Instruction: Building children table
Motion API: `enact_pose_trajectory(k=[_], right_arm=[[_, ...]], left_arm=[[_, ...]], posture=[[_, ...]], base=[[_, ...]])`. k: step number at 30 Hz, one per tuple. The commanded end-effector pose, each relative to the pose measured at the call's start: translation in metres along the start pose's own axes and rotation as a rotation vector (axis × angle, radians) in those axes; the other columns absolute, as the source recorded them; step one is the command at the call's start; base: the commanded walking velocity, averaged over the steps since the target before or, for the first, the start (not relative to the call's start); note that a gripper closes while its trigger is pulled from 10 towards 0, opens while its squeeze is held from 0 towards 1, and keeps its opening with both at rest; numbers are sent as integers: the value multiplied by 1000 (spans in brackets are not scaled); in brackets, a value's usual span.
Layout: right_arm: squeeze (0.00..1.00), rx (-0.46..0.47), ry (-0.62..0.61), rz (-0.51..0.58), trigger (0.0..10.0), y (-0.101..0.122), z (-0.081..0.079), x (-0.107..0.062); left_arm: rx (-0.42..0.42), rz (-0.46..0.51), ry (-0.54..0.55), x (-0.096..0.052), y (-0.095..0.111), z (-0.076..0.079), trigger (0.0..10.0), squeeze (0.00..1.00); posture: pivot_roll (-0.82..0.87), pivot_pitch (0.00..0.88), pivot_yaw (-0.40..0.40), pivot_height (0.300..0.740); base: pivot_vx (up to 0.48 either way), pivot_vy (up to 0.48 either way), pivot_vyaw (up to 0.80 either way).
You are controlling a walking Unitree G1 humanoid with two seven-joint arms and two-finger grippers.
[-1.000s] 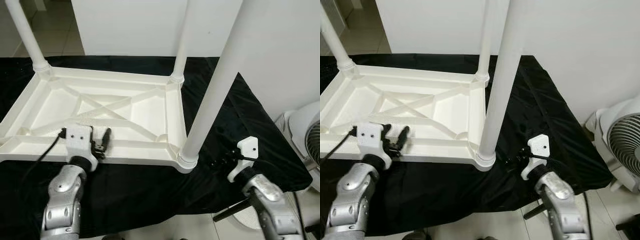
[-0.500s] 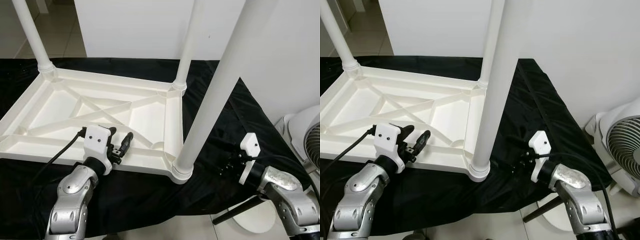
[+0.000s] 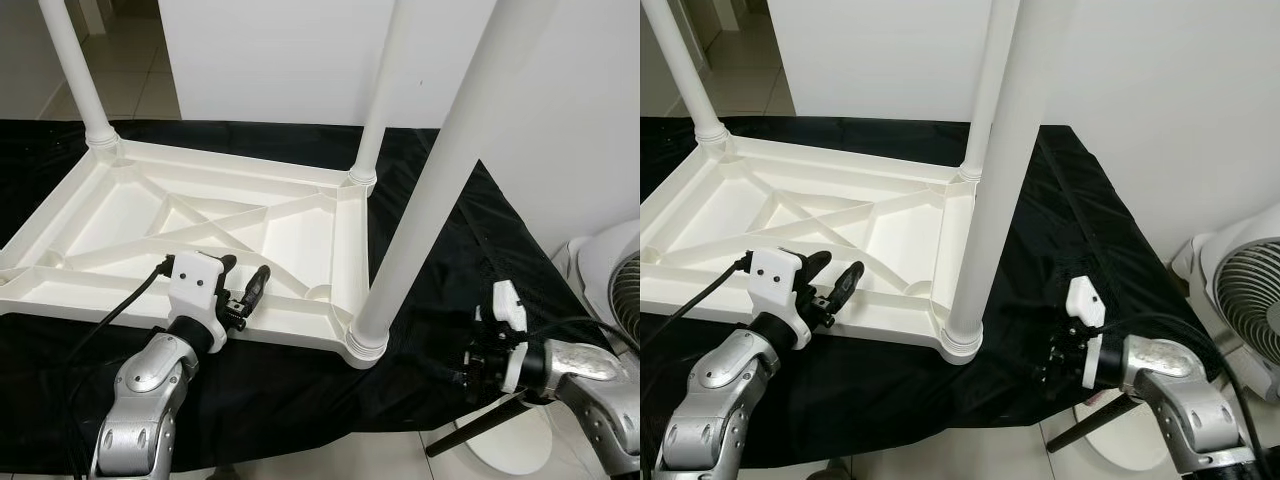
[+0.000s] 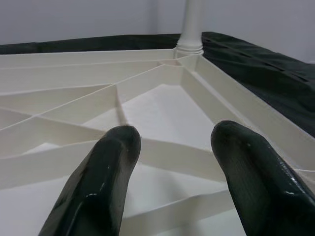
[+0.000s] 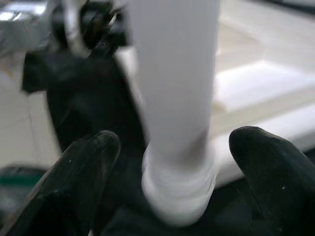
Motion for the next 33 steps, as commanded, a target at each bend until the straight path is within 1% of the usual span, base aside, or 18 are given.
enact_pose_trajectory(k=[1, 2, 5, 8, 11, 13, 17, 18, 19, 20, 22, 23, 24, 27, 29, 33], right_arm=[[0, -22, -38, 11, 10000, 0, 8, 6], [0, -22, -38, 11, 10000, 0, 8, 6], [0, -34, -89, 51, 10000, 2, 18, 22], [0, -20, -108, 87, 10000, 4, 21, 37], [0, -9, -111, 93, 10000, 3, 22, 43], [0, -4, -135, 113, 10000, 3, 29, 48], [0, -8, -153, 132, 10000, 5, 33, 49], [0, -19, -266, 163, 10000, 12, 61, 43], [0, -19, -266, 163, 10000, 12, 61, 43], [0, -22, -295, 171, 10000, 14, 68, 41], [0, -22, -295, 171, 10000, 14, 68, 41], [0, -25, -332, 185, 10000, 19, 78, 38], [0, -25, -332, 185, 10000, 19, 78, 38], [0, -44, -376, 191, 10000, 25, 92, 32], [0, -43, -363, 185, 10000, 25, 90, 34], [0, -35, -333, 173, 10000, 19, 75, 42]], left_arm=[[0, -3, 3, 1, 0, 2, 10000, 0], [0, -3, 3, 1, 0, 2, 10000, 0], [-2, 2, 3, 2, 1, 4, 10000, 0], [8, 9, -16, 5, 3, 11, 10000, 0], [7, 15, -29, 7, 4, 14, 10000, 0], [13, 20, -50, 10, 4, 21, 10000, 0], [10, 22, -58, 11, 5, 24, 10000, 0], [-1, 40, -86, 19, 8, 32, 10000, 0], [-1, 40, -86, 19, 8, 32, 10000, 0], [-3, 45, -94, 21, 9, 35, 10000, 0], [-3, 45, -94, 21, 9, 35, 10000, 0], [-6, 52, -103, 22, 11, 37, 10000, 0], [-6, 52, -103, 22, 11, 37, 10000, 0], [2, 61, -114, 24, 13, 40, 10000, 0], [5, 60, -117, 23, 12, 42, 10000, 0], [17, 44, -160, 17, 8, 47, 10000, 0]], posture=[[146, 17, -65, 740], [146, 17, -65, 740], [151, 22, -82, 740], [152, 36, -95, 740], [151, 48, -103, 740], [150, 54, -105, 740], [151, 61, -112, 740], [146, 76, -120, 740], [146, 76, -120, 740], [146, 76, -120, 740], [146, 76, -120, 740], [141, 89, -127, 740], [141, 89, -127, 740], [133, 101, -132, 740], [129, 108, -131, 740], [125, 110, -128, 740]], base=[[0, 0, 0], [0, 0, 0], [0, 0, 0], [0, 0, 0], [0, 0, 0], [0, 0, 0], [0, 0, 0], [0, 0, 0], [0, 0, 0], [0, 0, 0], [0, 0, 0], [0, 0, 0], [0, 0, 0], [0, 0, 0], [0, 0, 0], [0, 0, 0]])
Point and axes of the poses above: a point about 5 cm out from each wrist's last joint towards the gripper, its own x axis pointing out of the wrist towards the gripper, its own y axis along the axis of the wrist's last joint, z = x × y, the point moved 6 cm from there along x, pointing out of the wrist towards the gripper, and after that the axes turned 6 degrees about x, right-handed, at the moved point
